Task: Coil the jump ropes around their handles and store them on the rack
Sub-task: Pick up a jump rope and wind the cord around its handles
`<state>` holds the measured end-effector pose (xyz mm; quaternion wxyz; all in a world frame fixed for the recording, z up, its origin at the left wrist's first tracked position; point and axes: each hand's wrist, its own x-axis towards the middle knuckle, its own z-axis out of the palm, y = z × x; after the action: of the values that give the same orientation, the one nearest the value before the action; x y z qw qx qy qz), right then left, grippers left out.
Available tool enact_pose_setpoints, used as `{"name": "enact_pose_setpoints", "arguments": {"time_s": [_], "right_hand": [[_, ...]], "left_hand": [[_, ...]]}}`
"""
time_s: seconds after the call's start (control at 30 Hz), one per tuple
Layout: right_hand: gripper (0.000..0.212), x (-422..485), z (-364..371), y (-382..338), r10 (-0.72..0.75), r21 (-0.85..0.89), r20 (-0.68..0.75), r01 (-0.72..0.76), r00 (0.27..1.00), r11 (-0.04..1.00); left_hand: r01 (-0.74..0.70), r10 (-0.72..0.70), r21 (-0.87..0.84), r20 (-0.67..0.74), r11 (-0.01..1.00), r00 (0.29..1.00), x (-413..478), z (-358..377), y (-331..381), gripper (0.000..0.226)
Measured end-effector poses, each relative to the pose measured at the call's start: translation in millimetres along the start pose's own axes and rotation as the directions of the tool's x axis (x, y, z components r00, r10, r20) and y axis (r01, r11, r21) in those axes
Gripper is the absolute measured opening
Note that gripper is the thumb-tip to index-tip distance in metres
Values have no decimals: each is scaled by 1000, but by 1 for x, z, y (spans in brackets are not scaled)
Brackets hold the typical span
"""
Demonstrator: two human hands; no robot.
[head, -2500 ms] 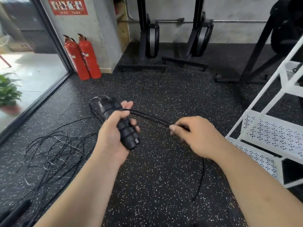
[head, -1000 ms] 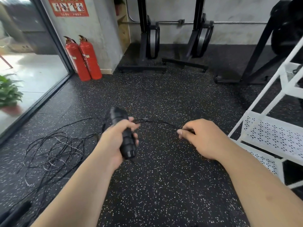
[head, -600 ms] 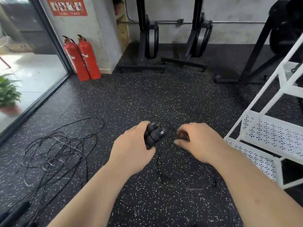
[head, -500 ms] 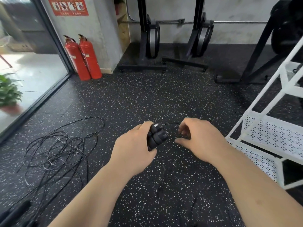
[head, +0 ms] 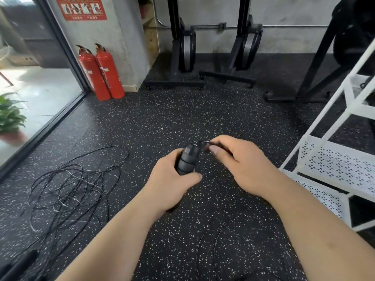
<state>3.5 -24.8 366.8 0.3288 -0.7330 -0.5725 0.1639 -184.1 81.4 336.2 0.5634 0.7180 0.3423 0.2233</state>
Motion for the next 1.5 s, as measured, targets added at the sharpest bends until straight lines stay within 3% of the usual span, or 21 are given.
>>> {"name": "enact_pose_setpoints", "arguments": {"time_s": [0.07,0.2,0.3,0.5,0.6,0.73,0.97,1.1,1.3,1.5], "right_hand": [[19,1,0,0,17,27,-29,-16,999,1000],[26,2,2,0,58,57,-85,-53,995,997],[25,1,16,-11,56,22,-105,-54,993,998],[26,-9,60,-38,-34,-55,-147,26,989,998],[33,-8,71,-39,-72,-86,-186,57,980,995],[32,-8,74,-37,-68,-77,-239,51,969,996],[30,-12,72,-39,-32,5,-180,34,983,999],[38,-19,76,-45,-43,-37,-115,39,992,999],[48,-26,83,-46,-67,-93,-86,59,994,994],[48,-24,90,-39,-62,63,-50,65,997,996]], "left_hand": [[73,-75,-249,3,966,997,0,3,2,27],[105,-186,-635,-63,765,980,4,4,9,31],[124,-241,-758,-45,640,970,4,9,12,48],[120,-454,-912,-79,392,887,10,18,12,55],[115,-473,-922,-80,370,878,13,18,10,60],[95,-458,-922,-95,375,884,16,17,5,28],[16,-518,-905,-229,425,824,22,12,4,6],[1,-526,-901,-252,434,813,21,8,7,10],[21,-490,-915,-196,403,849,15,9,10,10],[98,-508,-929,-105,357,855,10,11,10,28]]}}
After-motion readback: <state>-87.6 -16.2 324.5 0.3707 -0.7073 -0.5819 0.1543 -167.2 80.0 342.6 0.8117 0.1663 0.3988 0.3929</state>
